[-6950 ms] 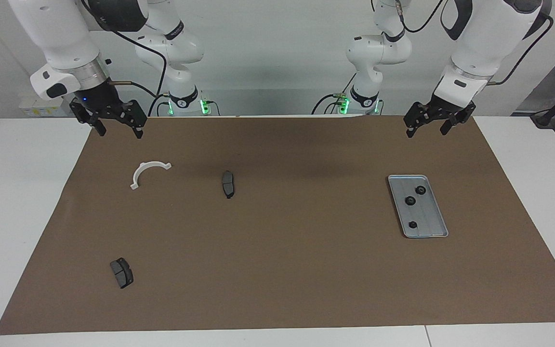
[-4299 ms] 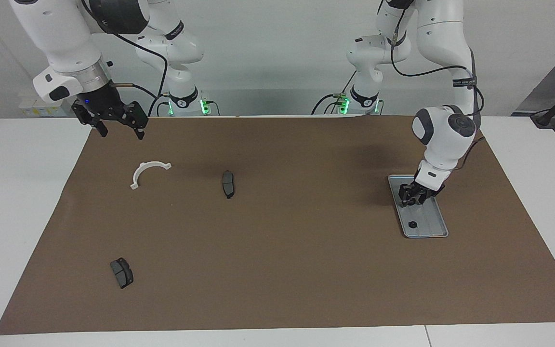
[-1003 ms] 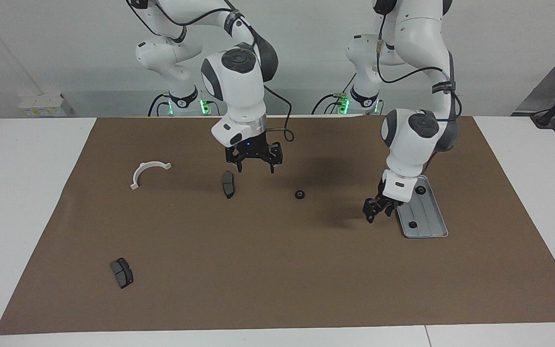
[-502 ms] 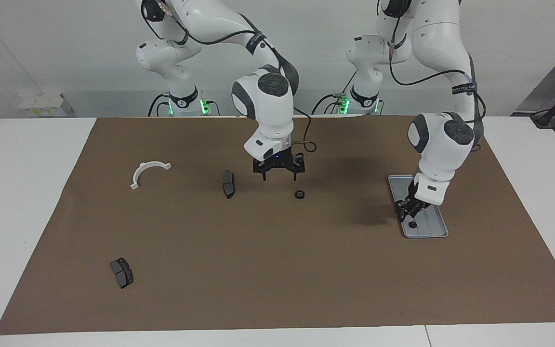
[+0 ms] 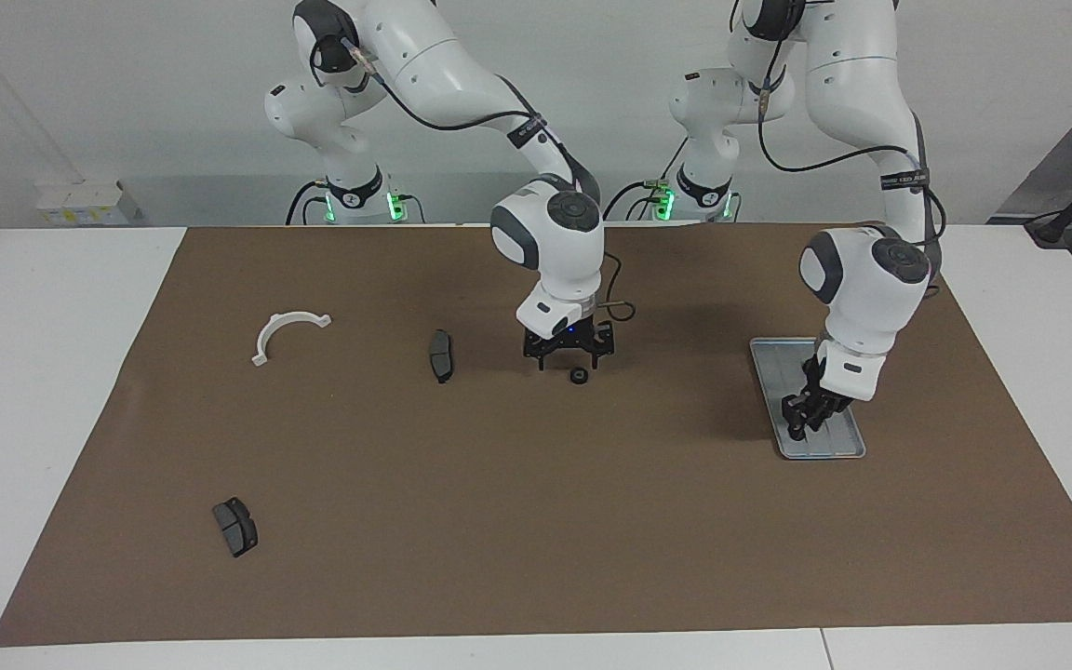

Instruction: Place bearing gear from tray to pile

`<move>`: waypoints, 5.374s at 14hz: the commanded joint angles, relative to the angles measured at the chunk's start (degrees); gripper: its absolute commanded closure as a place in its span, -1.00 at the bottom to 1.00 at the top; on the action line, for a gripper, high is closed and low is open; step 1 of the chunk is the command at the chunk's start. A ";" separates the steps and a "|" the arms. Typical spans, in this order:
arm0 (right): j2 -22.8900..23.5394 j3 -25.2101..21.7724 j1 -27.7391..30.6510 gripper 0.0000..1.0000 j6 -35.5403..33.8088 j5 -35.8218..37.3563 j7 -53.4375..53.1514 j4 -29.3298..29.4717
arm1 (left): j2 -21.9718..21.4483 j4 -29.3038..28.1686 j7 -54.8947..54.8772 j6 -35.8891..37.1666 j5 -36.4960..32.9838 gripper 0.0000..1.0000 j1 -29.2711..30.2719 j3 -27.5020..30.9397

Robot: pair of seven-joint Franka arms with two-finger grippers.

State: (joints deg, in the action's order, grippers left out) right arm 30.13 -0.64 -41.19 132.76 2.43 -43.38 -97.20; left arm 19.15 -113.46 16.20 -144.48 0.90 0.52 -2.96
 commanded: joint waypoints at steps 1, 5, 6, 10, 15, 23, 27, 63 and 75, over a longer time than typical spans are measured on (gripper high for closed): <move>0.98 -0.24 -0.82 -0.98 3.45 1.09 -2.23 -0.35 | 0.54 -1.05 -0.56 -2.55 -0.73 0.18 1.24 -0.55; 0.98 -0.24 -1.08 -0.25 5.04 1.09 -2.76 -0.96 | 1.15 -2.64 -0.56 -5.46 -0.73 0.18 1.24 -0.55; 0.98 -0.24 -0.99 -0.23 6.88 1.09 -2.67 -1.84 | 1.16 -2.73 -0.56 -5.46 -0.73 0.18 1.24 -0.55; 1.07 -0.24 -0.91 -0.13 9.45 1.00 -2.76 -3.25 | 1.16 -2.81 -0.47 -4.94 -0.73 0.33 1.06 -0.55; 0.90 -0.68 -0.99 1.00 9.35 2.05 -4.60 -2.47 | 1.07 -2.38 -0.30 -3.97 -0.73 0.85 0.62 -0.55; -10.69 -1.03 8.13 1.00 4.70 3.99 -3.12 -6.49 | 0.72 5.97 13.38 7.37 -0.64 0.96 -6.12 -0.55; -17.37 -1.03 15.25 1.00 4.61 3.99 1.45 -13.70 | 0.10 4.14 28.24 7.20 -0.64 0.90 -16.58 -0.55; -18.71 0.72 19.25 -1.00 5.04 3.02 13.01 -19.08 | -12.12 -13.45 -21.92 9.30 -0.64 -0.43 7.65 -0.55; -4.14 1.08 2.98 -1.00 4.61 1.00 -1.08 -2.13 | -12.56 -16.97 -22.44 5.96 -0.64 -0.07 8.36 -0.55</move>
State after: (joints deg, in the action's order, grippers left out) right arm 19.62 0.42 -36.44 138.13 3.25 -41.41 -106.54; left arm 8.58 -128.09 -5.14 -136.97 0.51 7.96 -3.06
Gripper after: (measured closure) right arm 0.000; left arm 0.432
